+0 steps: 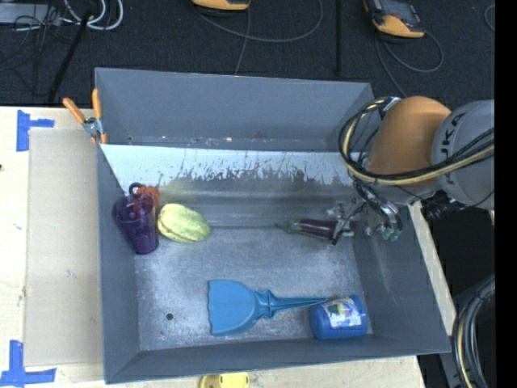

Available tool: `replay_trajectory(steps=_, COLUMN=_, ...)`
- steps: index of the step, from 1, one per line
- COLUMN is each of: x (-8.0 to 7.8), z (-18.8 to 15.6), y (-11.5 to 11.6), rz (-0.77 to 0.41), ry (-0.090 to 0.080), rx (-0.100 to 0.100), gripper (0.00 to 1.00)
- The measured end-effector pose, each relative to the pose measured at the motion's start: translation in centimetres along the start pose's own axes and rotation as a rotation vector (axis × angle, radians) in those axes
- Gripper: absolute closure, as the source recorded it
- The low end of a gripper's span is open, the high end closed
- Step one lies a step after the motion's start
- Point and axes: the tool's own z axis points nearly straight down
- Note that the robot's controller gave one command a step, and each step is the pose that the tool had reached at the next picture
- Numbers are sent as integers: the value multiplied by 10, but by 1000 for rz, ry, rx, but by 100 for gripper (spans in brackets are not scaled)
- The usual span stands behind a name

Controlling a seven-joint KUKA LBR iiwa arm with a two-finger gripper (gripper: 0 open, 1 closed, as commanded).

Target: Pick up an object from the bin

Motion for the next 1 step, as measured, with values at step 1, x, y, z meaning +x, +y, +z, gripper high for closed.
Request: replay_trajectory(steps=1, x=7, z=17, y=-18, rz=-3, ry=3, rx=0, gripper=100)
